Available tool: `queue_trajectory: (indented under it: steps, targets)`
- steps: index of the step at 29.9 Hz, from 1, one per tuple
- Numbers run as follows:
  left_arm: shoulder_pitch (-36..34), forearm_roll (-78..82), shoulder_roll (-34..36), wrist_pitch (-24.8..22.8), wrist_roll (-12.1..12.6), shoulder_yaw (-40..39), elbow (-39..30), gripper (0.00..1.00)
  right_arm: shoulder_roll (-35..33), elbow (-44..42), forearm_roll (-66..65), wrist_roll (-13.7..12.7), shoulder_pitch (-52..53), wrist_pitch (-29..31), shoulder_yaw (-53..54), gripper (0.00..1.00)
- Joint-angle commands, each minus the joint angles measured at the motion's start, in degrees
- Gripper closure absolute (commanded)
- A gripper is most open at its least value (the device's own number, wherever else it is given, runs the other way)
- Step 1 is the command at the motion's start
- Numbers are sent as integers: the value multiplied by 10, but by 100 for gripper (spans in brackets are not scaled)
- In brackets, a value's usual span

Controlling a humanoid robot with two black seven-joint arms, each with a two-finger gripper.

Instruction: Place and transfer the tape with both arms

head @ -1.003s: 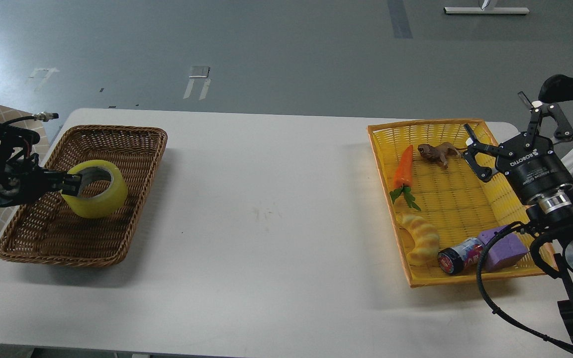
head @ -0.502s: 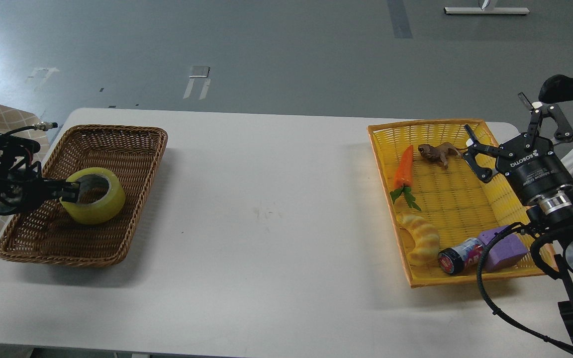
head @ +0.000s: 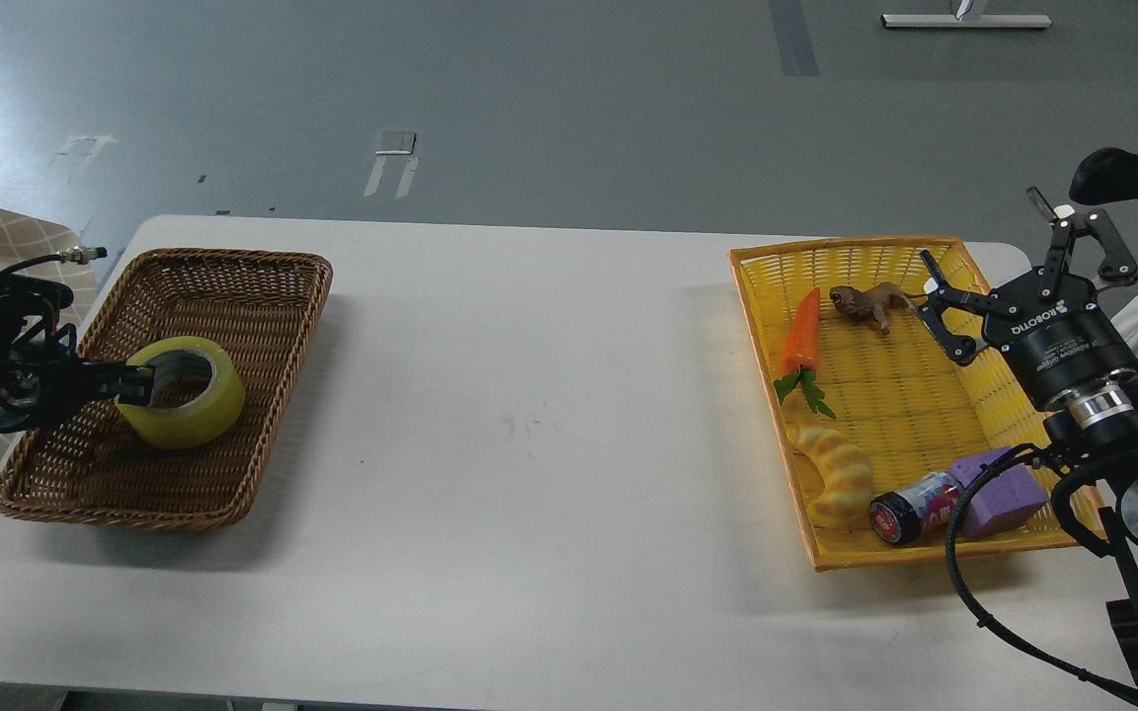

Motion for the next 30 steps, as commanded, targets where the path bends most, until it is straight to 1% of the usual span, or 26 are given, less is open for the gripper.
queue_trajectory:
  steps: [1, 4, 9, 11, 13, 15, 17, 18, 22, 25, 27, 28, 30]
  targets:
    - [-2, -14, 0, 3, 2, 0, -1, 43, 0, 0, 0, 0, 0, 0, 0, 2]
    - [-3, -21, 2, 6, 2, 0, -1, 37, 0, 0, 0, 0, 0, 0, 0, 2]
    - [-10, -44, 13, 8, -1, -7, -12, 32, 0, 0, 0, 0, 0, 0, 0, 2]
    - [-15, -55, 17, 8, -4, -8, -15, 31, 0, 0, 0, 0, 0, 0, 0, 2]
    - [-32, -71, 26, 7, -14, -8, -23, 28, 0, 0, 0, 0, 0, 0, 0, 2]
    - [-57, -92, 40, 4, -35, -8, -37, 27, 0, 0, 0, 0, 0, 0, 1, 2]
    - [-79, -122, 53, 2, -48, -9, -57, 23, -1, 0, 0, 0, 1, 0, 1, 2]
    - [-79, -122, 53, 2, -48, -9, -57, 23, -1, 0, 0, 0, 1, 0, 1, 2]
    - [-148, -246, 60, -14, -54, -13, -77, 17, -1, 0, -1, 0, 6, 0, 2, 2]
    - [-181, -304, 50, -32, -53, -13, -78, 16, -1, 0, -2, 0, 7, 0, 3, 2]
    - [-199, -340, 35, -40, -53, -15, -78, 10, -1, -3, -3, 0, 13, 0, 2, 2]
    - [-203, -373, 19, -40, -52, -22, -78, 4, -1, -10, -3, 0, 19, 0, 2, 2]
    - [-202, -434, -4, -40, -51, -39, -75, 3, -1, -18, -3, 0, 29, 0, 2, 2]
